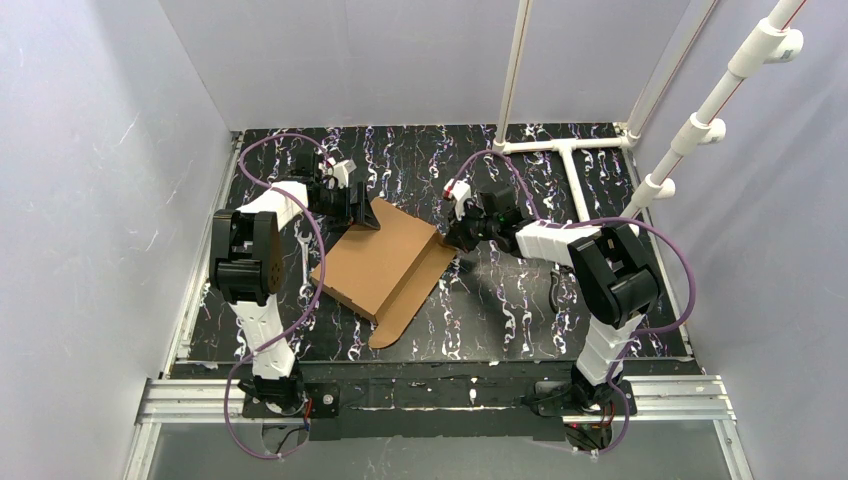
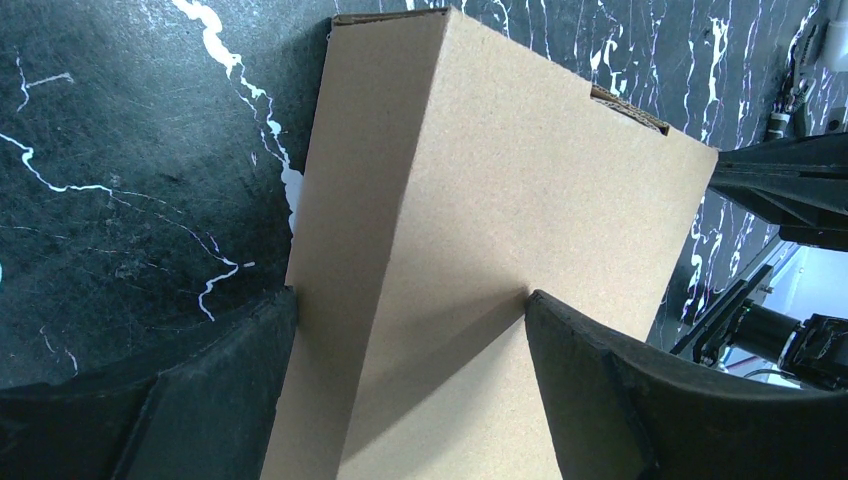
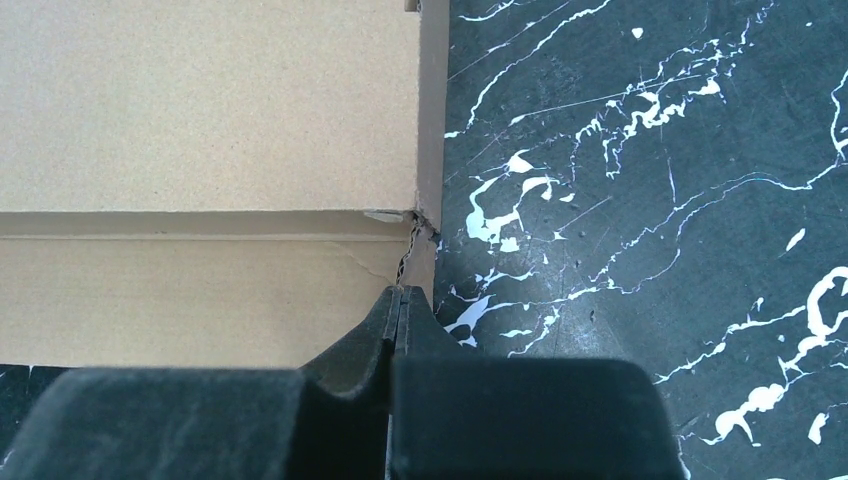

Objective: Fold the paper box
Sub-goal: Close the paper box at the center of the board.

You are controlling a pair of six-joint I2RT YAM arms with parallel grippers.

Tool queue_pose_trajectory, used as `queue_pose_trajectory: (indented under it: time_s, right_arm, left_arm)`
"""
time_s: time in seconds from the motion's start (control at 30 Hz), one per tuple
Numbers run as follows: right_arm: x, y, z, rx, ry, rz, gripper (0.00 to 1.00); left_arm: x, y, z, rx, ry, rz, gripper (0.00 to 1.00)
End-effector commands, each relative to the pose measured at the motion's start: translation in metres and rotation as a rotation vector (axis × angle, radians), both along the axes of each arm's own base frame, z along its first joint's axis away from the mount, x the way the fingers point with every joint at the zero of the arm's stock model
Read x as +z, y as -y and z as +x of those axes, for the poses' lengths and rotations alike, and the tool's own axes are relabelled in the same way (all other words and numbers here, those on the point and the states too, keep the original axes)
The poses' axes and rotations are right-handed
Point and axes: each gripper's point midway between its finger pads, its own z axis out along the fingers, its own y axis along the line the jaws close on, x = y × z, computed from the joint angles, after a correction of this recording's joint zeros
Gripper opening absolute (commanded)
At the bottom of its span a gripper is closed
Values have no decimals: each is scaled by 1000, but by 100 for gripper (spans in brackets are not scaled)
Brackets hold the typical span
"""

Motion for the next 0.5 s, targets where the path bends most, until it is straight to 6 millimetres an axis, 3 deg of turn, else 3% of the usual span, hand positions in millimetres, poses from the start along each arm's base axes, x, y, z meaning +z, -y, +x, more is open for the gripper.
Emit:
queue_pose_trajectory:
  time_s: [0.0,0.2,0.47]
  right_arm:
    - [11,-4,9,-21,45,-31,1]
    - [12,4,22,-79,75,-74,1]
    - [13,-1,19,-39,85,-90,1]
  left_arm:
    - [1,9,-11,-44,-38,-32,81]
    - [1,10,-12,-55,-40,-38,81]
    - [2,11,-12,-64,-42,-48,81]
